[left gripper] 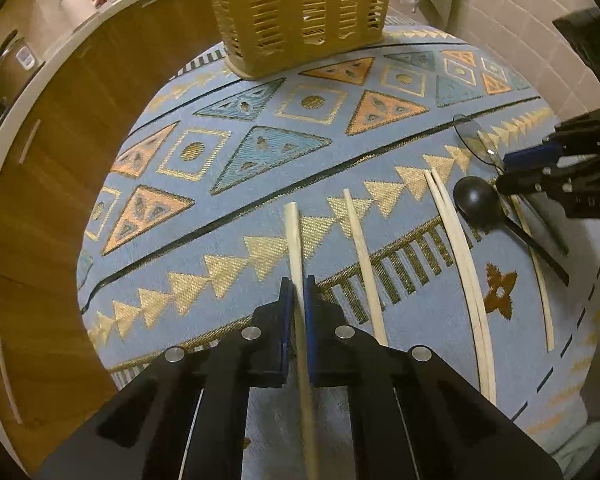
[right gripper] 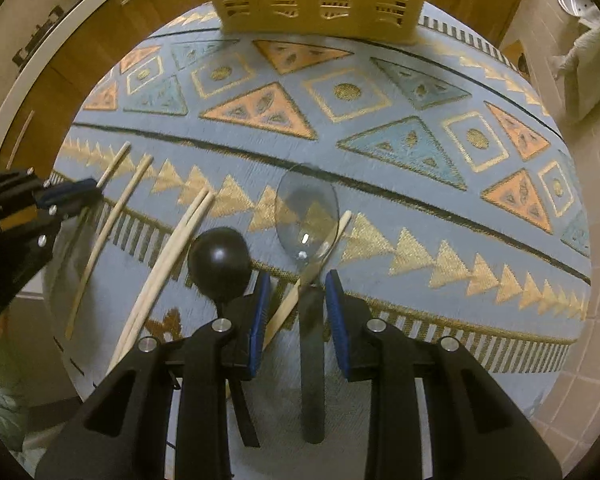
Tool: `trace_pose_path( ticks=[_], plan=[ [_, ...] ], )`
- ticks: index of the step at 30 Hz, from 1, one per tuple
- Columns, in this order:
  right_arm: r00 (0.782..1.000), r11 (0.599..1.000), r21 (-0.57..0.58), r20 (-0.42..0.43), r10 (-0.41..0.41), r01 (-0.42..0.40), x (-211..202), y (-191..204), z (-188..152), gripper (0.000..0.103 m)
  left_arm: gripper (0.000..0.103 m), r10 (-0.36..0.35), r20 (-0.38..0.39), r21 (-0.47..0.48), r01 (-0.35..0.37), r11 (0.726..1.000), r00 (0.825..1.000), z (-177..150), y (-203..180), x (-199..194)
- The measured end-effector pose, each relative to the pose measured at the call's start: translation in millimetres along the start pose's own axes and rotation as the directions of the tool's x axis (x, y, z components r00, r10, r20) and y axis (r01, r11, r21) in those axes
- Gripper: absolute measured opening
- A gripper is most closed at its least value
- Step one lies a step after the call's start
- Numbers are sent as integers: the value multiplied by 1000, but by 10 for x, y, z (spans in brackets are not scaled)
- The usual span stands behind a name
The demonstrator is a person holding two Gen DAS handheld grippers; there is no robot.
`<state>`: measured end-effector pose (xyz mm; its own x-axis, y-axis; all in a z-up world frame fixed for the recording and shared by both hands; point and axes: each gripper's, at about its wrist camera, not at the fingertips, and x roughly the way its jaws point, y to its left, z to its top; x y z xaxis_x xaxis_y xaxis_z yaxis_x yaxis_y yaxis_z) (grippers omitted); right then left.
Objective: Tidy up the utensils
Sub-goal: 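Lower the left tool and grasp a wooden chopstick while the right tool grasps a clear spoon, then lift the chopstick in the left tool over the basket while the right tool carries its spoon there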
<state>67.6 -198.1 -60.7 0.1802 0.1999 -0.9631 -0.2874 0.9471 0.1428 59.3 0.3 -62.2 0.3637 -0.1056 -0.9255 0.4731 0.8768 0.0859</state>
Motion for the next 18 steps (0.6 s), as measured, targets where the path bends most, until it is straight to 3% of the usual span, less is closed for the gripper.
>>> trace_pose_path(
  ticks=[3, 12, 15, 18],
  plan=[
    [1000, 1000, -4, 4, -25, 25, 8, 22, -16, 12, 3, -26, 16, -33, 26, 999, 1000, -11, 51, -18],
    [996, 1000, -8, 91, -24, 24, -146, 27, -123, 10, 3, -71, 127, -153, 90, 984, 989, -44, 215, -168],
    [984, 1000, -12, 175, 18, -16, -326, 0, -195, 10, 3, -96, 240, -191, 144, 971, 966, -66, 302, -373],
    [963, 998, -10, 262, 56, -55, -458, -2, -319, 10, 3, -105, 359, -238, 200, 951, 927, -129, 356, -552]
  ],
)
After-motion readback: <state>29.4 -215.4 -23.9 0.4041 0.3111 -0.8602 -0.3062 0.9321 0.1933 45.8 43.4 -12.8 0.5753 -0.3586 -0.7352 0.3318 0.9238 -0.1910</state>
